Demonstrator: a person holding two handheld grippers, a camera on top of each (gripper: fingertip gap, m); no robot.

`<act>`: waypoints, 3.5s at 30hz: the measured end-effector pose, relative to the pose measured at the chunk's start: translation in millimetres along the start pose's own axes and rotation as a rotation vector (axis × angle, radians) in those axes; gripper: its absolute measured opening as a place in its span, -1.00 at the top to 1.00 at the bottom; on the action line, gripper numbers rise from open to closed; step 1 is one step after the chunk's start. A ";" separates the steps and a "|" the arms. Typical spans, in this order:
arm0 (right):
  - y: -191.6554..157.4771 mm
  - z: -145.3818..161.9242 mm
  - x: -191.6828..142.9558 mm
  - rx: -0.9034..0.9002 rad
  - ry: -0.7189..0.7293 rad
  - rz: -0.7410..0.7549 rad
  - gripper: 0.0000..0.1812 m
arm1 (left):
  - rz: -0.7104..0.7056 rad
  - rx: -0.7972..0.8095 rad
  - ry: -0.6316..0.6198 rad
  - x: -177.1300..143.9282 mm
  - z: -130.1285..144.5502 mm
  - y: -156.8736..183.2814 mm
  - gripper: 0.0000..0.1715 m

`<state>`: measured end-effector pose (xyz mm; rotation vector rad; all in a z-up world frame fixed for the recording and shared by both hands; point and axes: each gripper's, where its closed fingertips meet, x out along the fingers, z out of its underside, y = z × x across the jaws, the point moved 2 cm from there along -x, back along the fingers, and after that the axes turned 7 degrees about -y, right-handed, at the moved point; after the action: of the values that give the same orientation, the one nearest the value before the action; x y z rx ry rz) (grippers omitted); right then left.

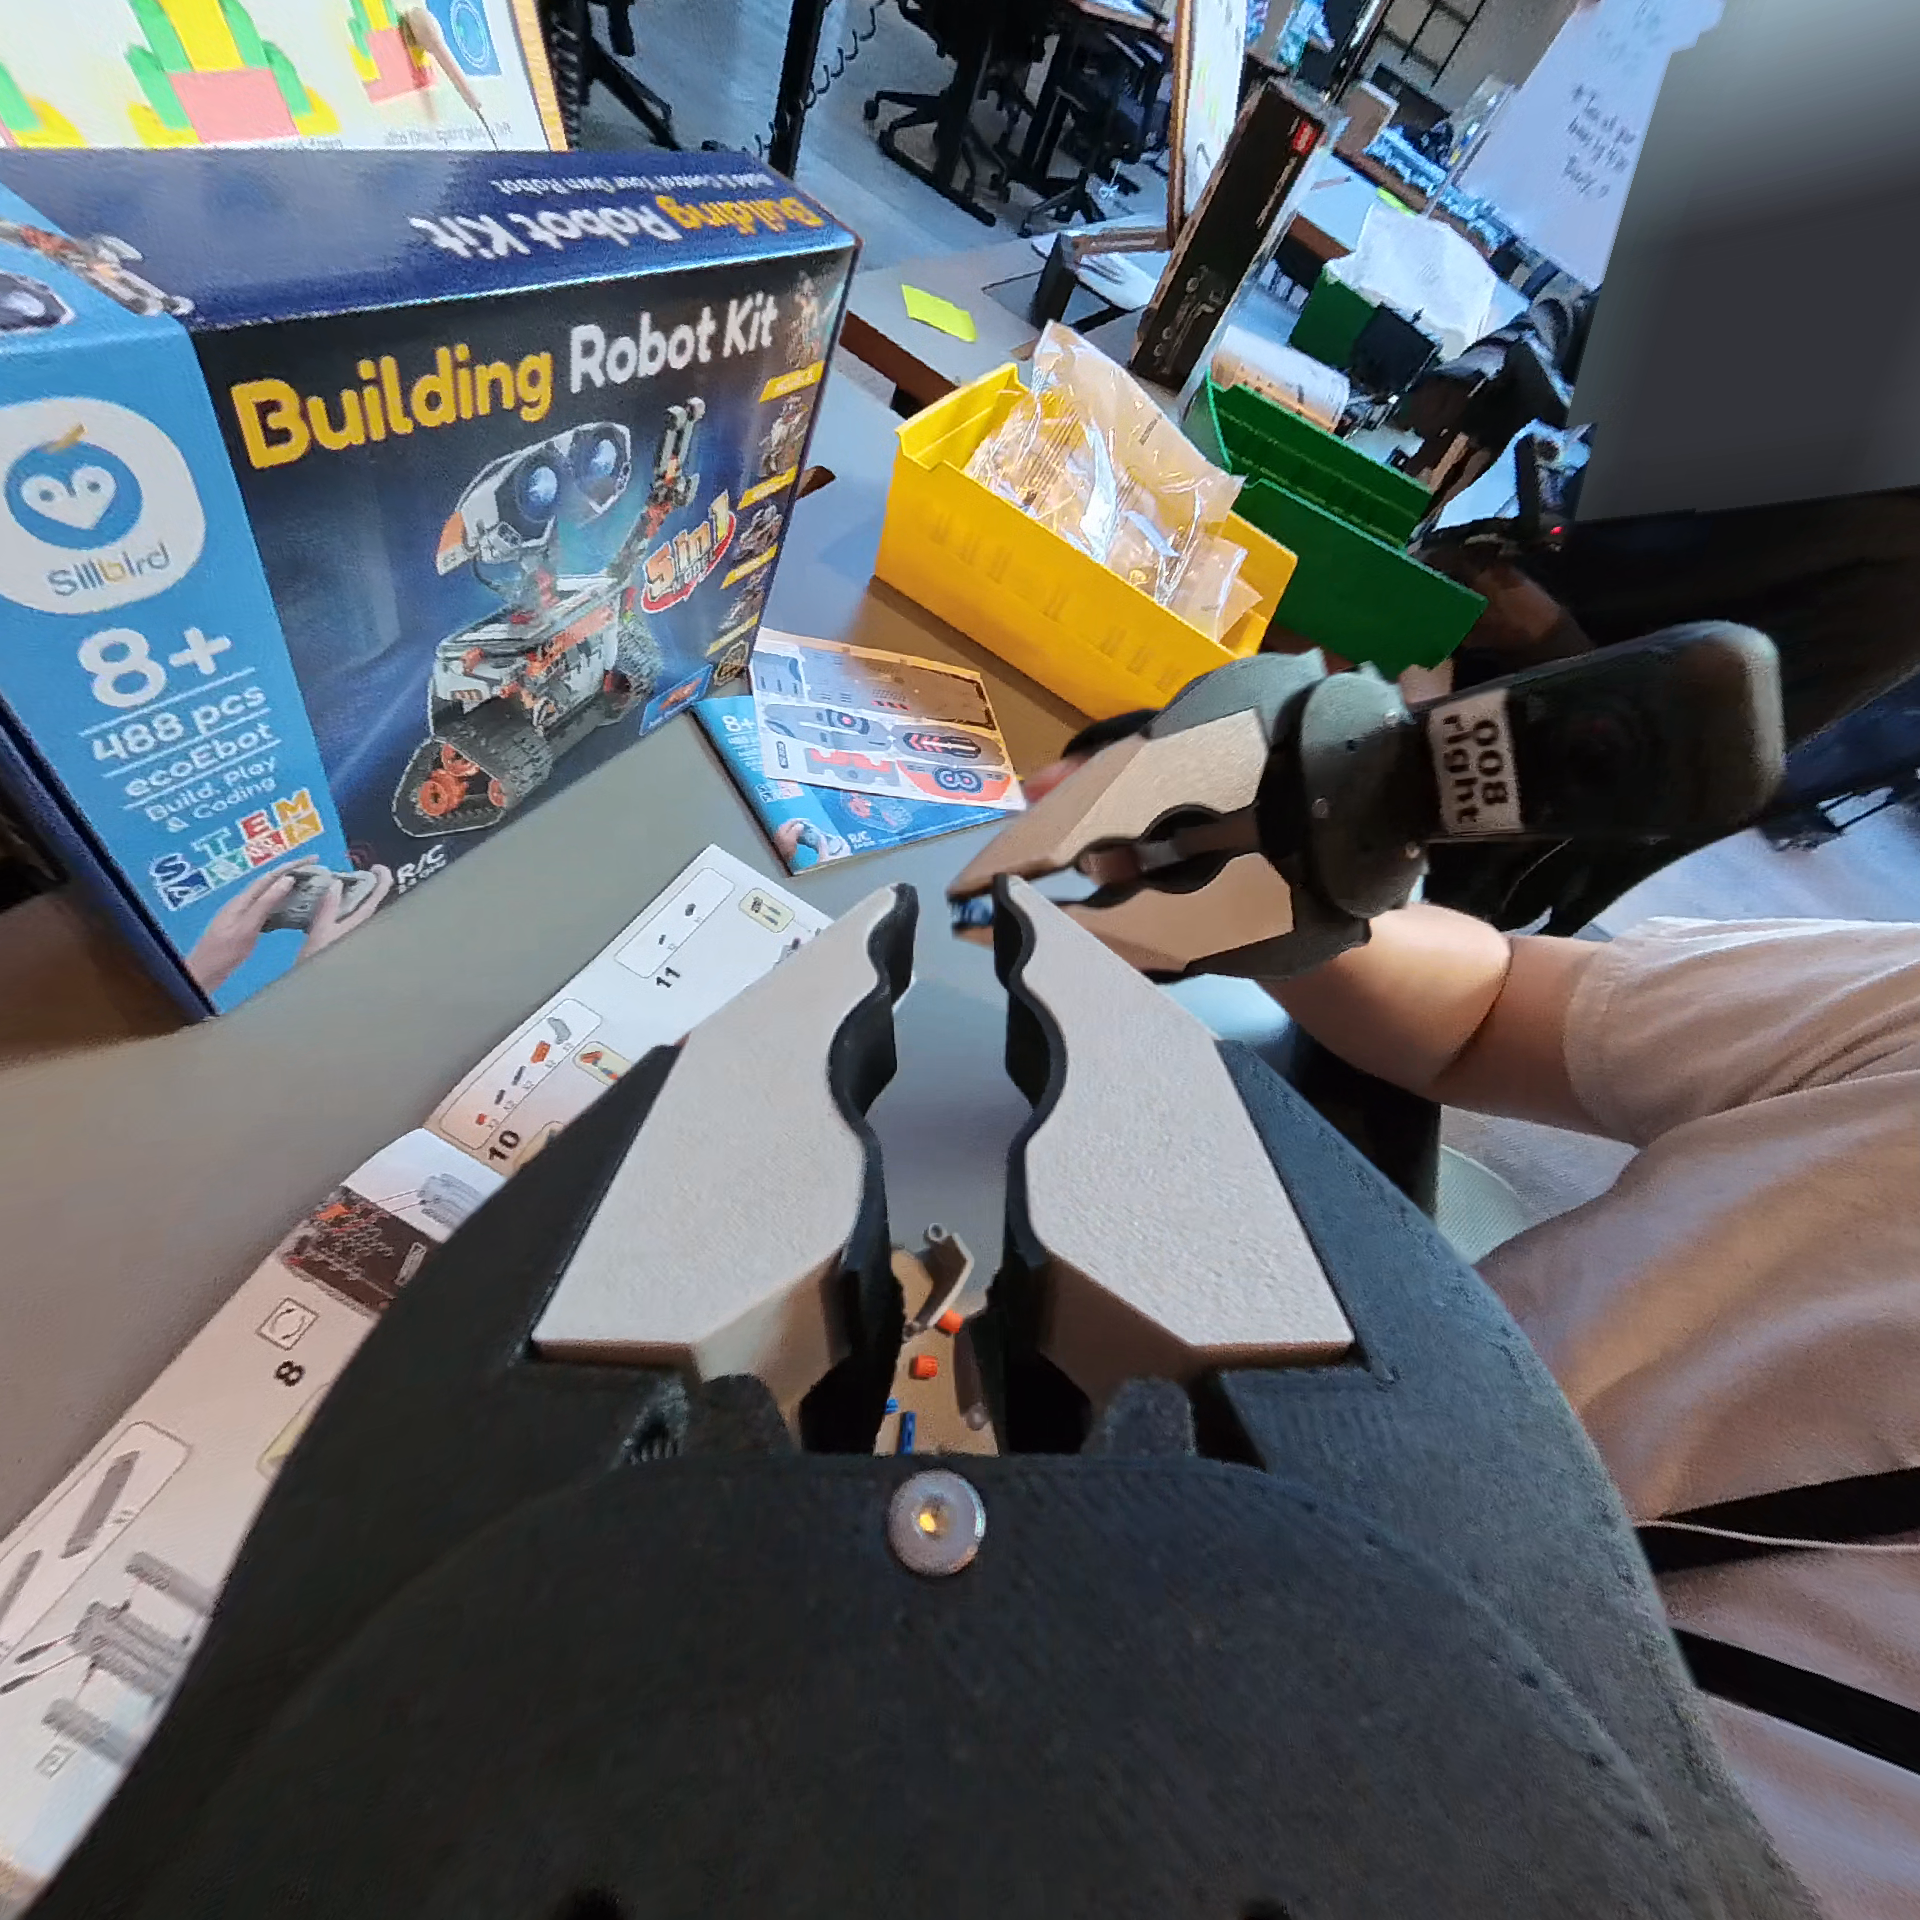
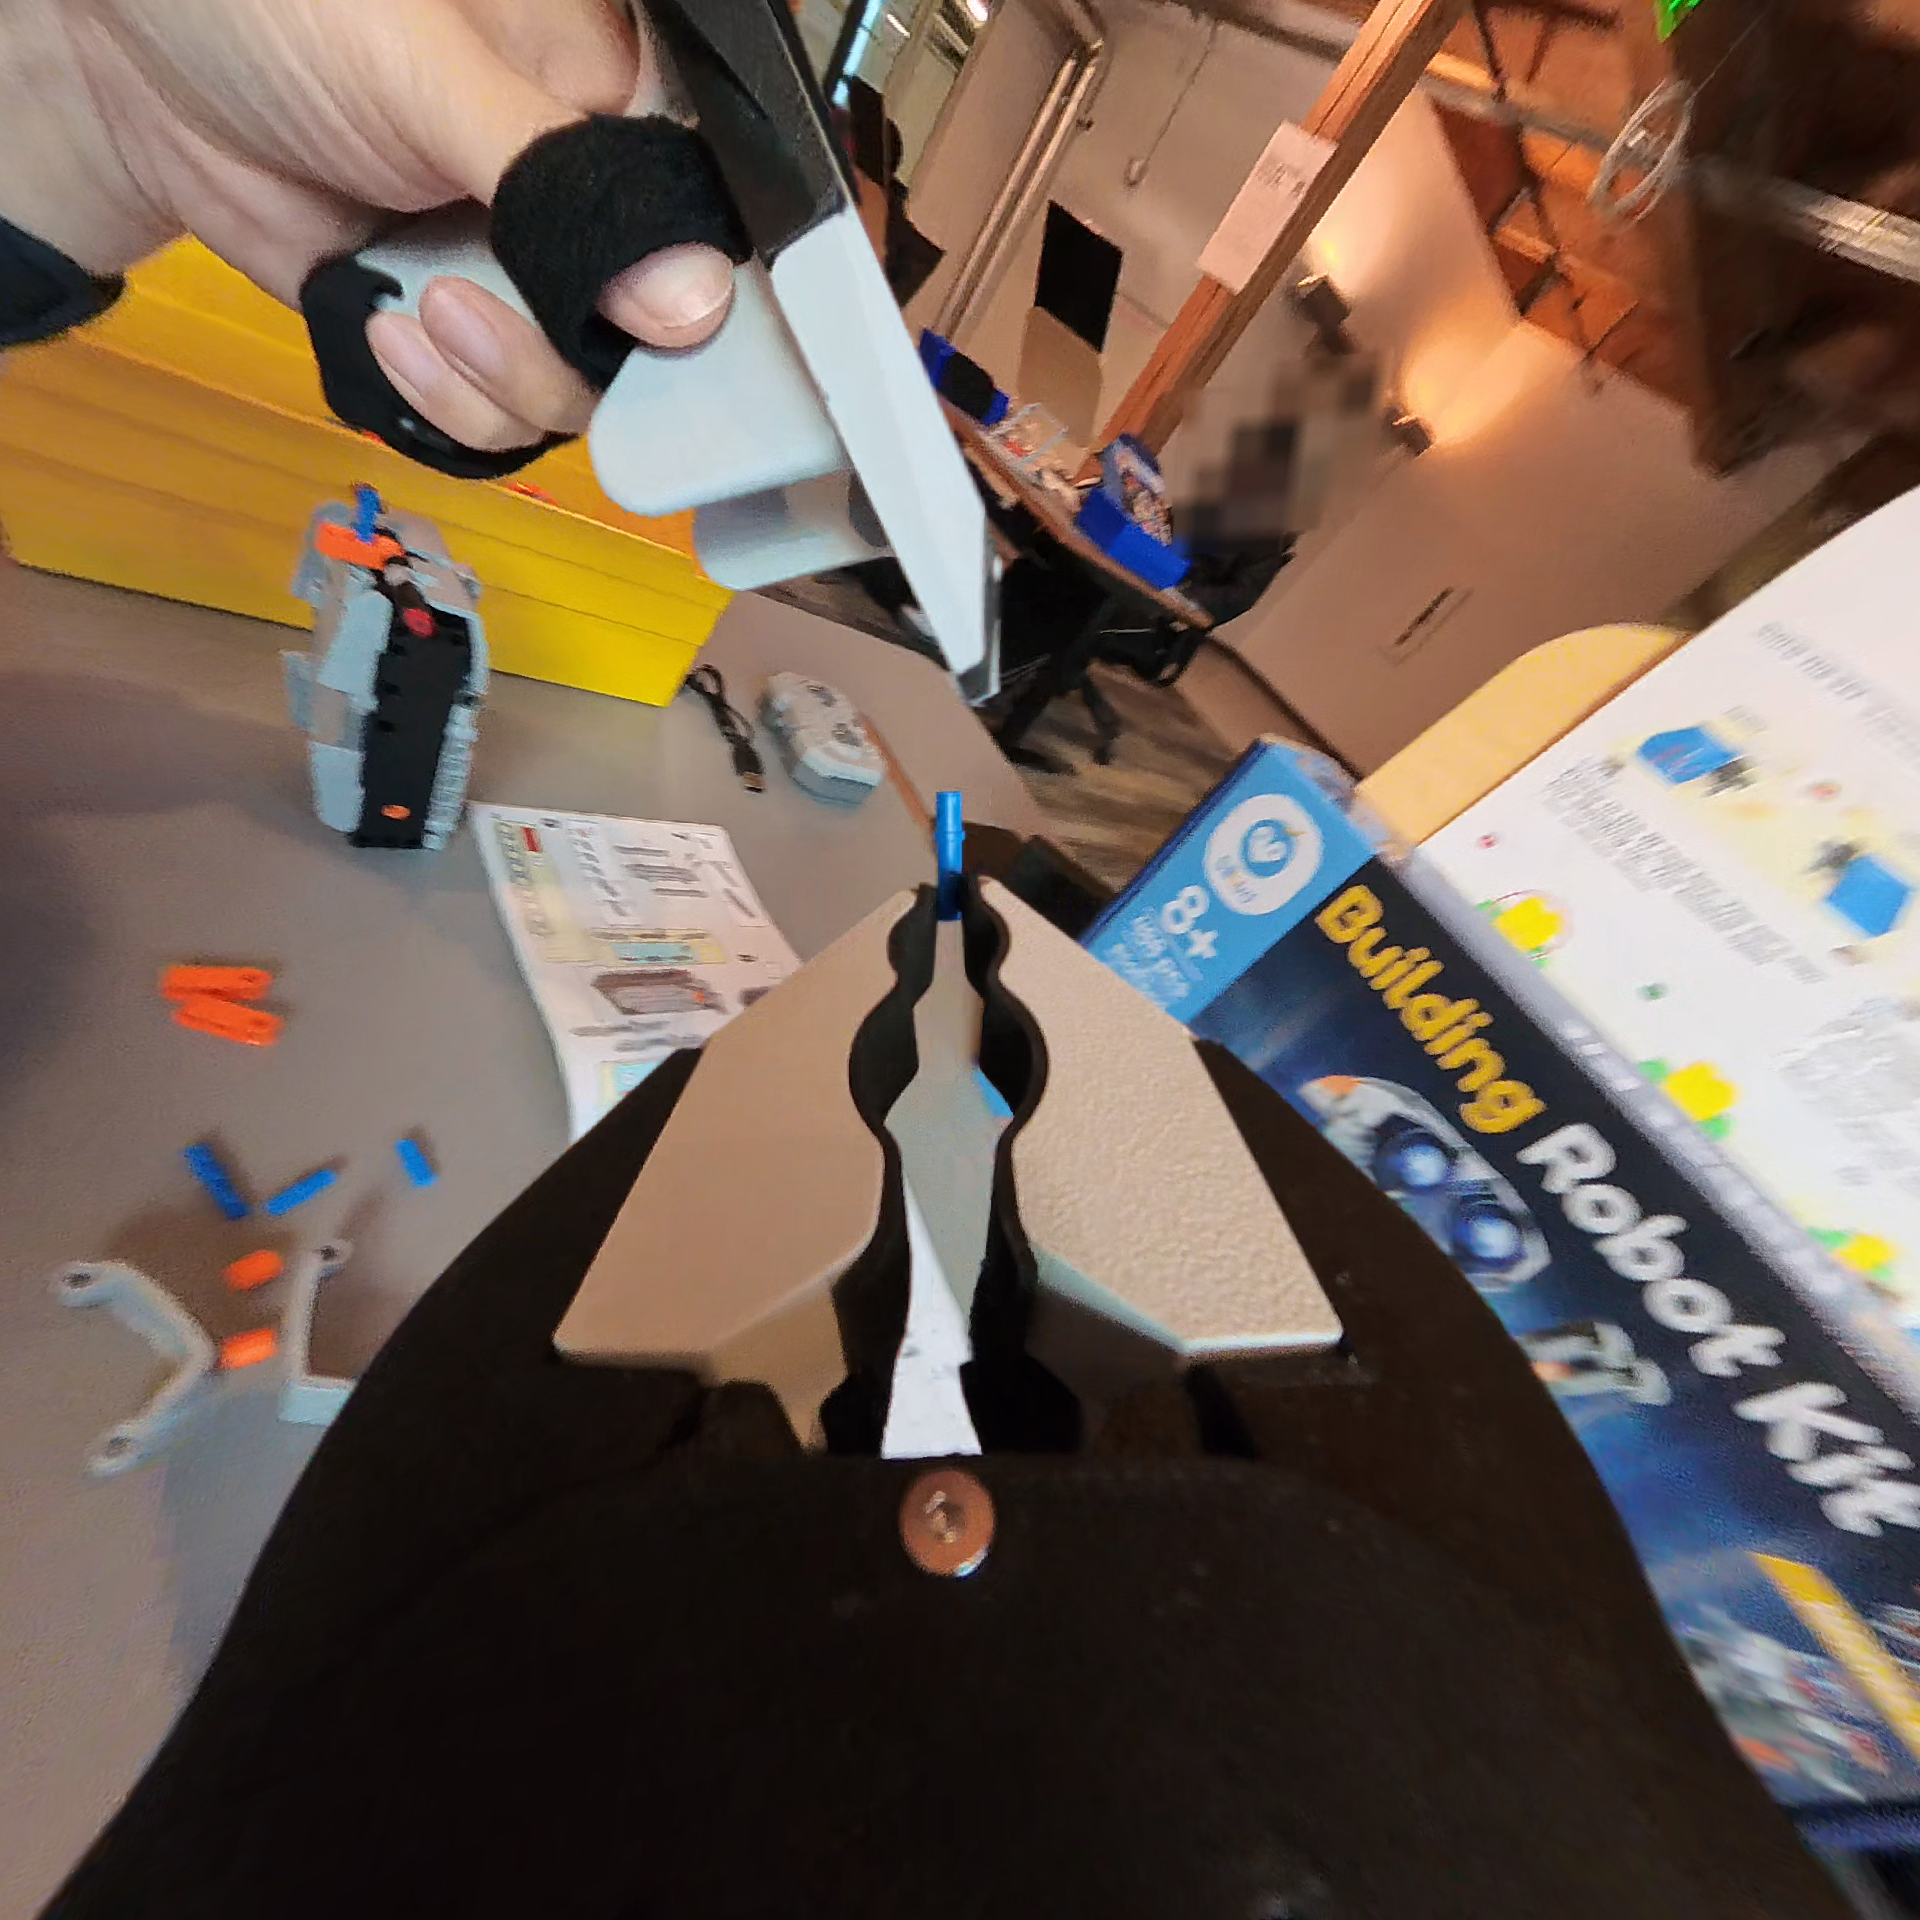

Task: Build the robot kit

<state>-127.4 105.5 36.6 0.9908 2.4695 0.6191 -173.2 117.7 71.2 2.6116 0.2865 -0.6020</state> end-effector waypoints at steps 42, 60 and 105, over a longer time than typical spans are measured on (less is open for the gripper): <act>-20.5 8.5 1.1 0.402 -0.064 -0.431 0.97 | 0.119 0.097 -0.232 24.1 36.3 4.1 0.96; -23.2 14.0 2.7 0.335 -0.101 -0.412 0.97 | 0.110 0.103 -0.265 27.6 40.6 0.3 0.97; -159.1 112.6 -8.3 -0.168 -0.471 -0.976 0.99 | -0.054 0.058 -0.078 -36.1 20.0 -15.2 0.97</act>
<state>-149.2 24.2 -139.4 -0.1787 2.0695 0.2076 -216.8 118.2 65.9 2.6357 0.3207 -0.7398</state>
